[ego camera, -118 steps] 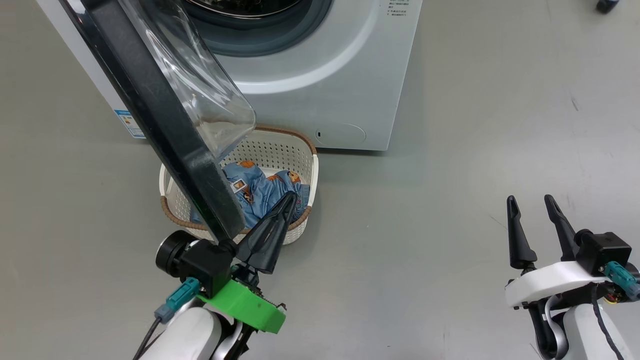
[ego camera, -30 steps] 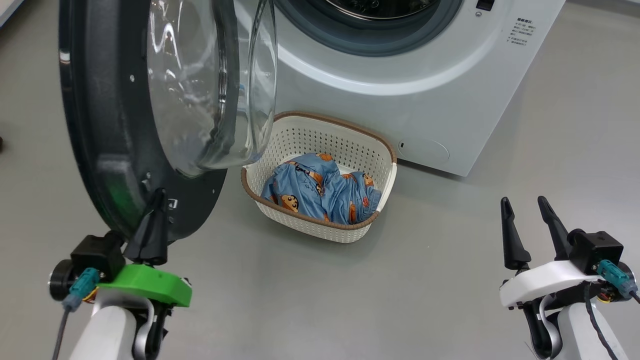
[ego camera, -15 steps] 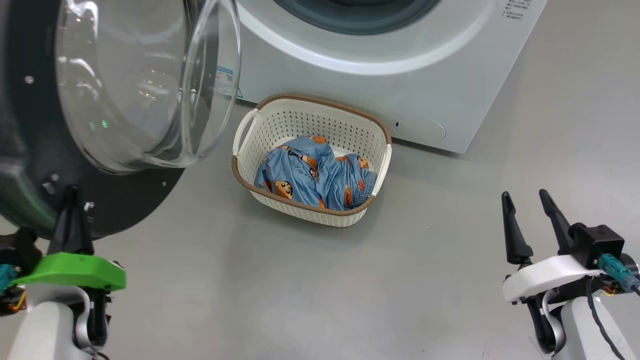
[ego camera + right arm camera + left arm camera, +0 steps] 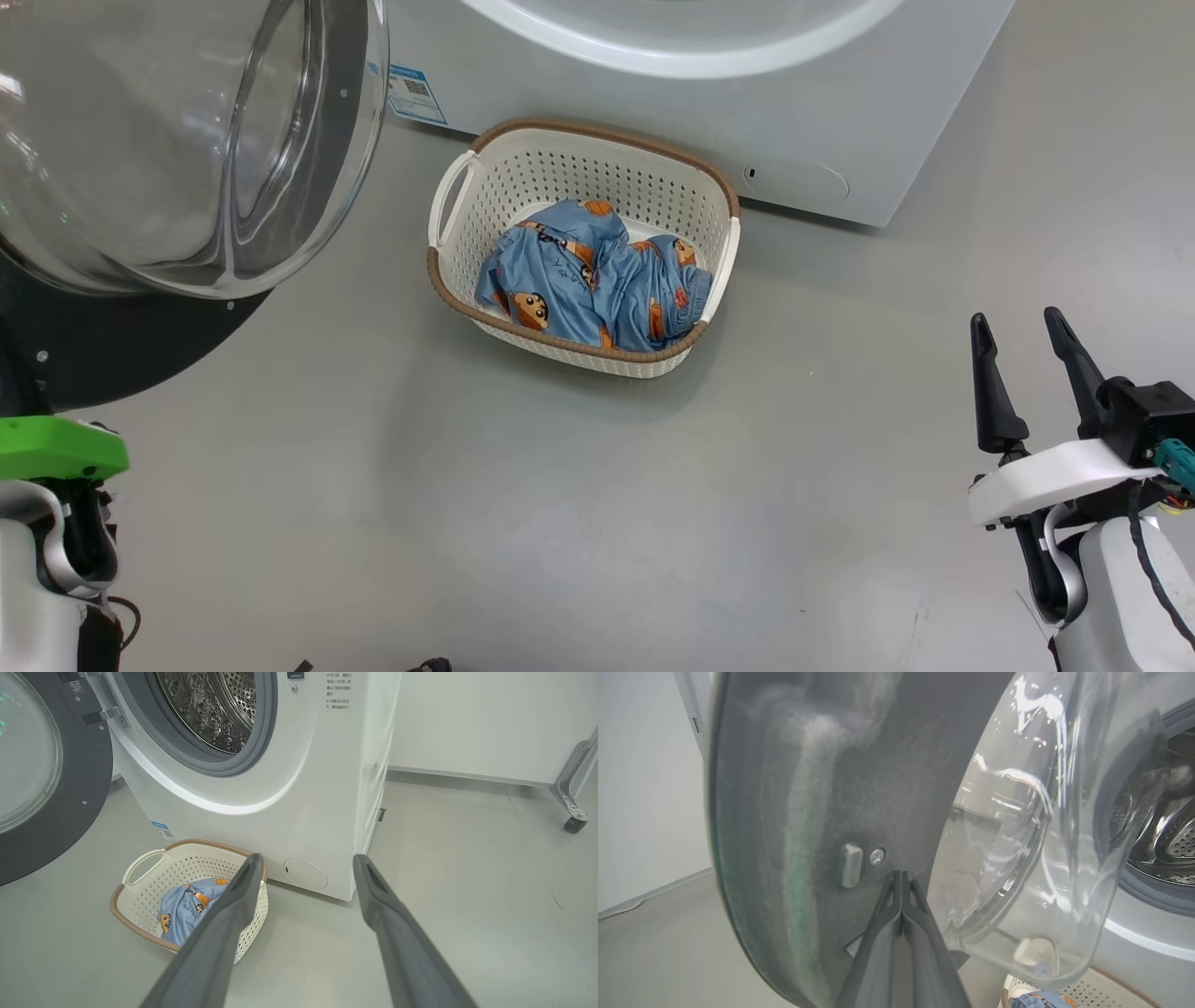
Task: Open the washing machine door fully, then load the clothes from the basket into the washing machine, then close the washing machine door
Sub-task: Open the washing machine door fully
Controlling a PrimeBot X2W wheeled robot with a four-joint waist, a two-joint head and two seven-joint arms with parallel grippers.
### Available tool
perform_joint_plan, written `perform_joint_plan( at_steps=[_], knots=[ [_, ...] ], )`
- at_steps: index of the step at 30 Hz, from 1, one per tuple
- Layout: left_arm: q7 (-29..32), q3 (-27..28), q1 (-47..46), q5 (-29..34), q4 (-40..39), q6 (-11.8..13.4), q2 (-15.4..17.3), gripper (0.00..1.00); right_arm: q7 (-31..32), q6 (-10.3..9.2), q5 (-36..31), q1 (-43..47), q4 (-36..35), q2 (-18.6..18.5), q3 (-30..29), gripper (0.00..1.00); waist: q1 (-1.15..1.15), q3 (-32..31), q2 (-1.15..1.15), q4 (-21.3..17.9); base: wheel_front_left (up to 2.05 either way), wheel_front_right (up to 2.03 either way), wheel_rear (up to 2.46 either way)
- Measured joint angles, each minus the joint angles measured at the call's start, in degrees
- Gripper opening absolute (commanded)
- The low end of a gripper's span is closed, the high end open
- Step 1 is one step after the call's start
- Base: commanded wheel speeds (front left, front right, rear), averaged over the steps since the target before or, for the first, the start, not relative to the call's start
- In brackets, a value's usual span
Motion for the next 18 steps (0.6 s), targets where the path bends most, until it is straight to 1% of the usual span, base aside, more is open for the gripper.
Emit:
perform_joint_plan(
  at_steps=[8,18],
  knots=[
    [0.00,2.15,-3.53,-0.05,2.64,0.00,0.02,0.00,0.00,0.00,-0.01,-1.25,-0.21,-0.84,-0.24,1.00,0.00,2.30,0.00,0.32,0.00,0.00,0.00],
    [0.00,3.77,-4.76,0.19,4.36,-0.22,-0.05,0.00,0.00,0.00,-0.01,-1.37,-0.08,-1.01,-0.41,1.00,0.00,2.61,0.00,0.43,0.00,0.00,0.00]
  ],
)
